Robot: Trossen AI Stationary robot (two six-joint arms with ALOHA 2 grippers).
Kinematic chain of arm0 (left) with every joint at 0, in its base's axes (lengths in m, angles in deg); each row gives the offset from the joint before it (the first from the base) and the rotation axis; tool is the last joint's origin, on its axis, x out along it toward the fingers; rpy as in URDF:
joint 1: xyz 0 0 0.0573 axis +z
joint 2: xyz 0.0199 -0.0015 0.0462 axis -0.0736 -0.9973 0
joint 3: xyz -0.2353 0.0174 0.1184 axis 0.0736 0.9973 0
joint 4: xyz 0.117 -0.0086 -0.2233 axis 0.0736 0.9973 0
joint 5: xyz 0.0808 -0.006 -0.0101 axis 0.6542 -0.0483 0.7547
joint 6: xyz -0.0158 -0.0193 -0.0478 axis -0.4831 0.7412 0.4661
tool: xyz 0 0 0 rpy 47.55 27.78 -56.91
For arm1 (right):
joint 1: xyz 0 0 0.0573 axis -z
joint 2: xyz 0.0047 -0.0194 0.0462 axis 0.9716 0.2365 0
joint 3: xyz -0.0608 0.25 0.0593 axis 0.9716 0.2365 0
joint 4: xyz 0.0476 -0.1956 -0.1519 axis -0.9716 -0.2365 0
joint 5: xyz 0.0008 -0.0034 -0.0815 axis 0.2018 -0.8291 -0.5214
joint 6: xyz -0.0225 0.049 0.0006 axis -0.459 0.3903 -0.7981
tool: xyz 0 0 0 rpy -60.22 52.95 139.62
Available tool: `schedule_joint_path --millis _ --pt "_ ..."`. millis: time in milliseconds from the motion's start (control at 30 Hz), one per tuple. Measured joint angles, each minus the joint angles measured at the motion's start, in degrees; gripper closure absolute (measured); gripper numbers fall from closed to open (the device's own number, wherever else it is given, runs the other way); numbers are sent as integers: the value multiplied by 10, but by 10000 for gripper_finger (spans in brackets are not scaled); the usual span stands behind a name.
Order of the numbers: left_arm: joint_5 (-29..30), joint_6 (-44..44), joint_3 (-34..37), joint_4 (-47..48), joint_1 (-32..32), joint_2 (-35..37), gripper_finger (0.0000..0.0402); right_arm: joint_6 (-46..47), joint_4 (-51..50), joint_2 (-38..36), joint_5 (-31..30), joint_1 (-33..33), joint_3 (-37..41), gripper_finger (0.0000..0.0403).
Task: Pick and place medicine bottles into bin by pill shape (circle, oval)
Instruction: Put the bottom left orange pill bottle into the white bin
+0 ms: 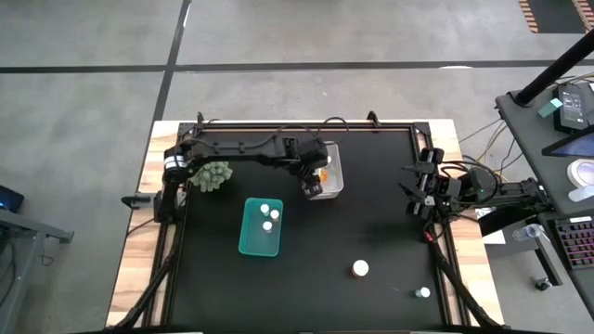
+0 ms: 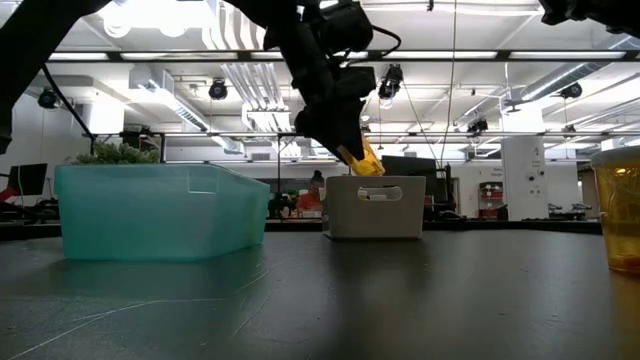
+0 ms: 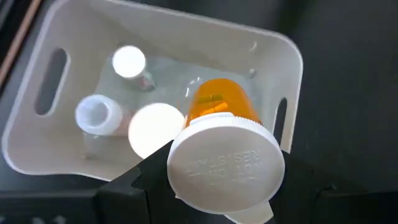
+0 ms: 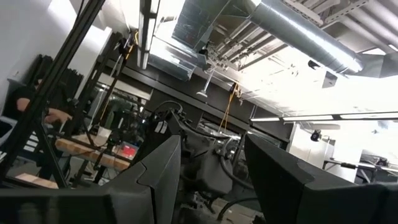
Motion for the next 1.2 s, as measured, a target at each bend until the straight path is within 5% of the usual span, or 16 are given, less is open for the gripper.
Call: schedule_joint_path --millis 1200 --pt "-2 61 22 15 -14 0 214 2 0 0 0 0 0 232"
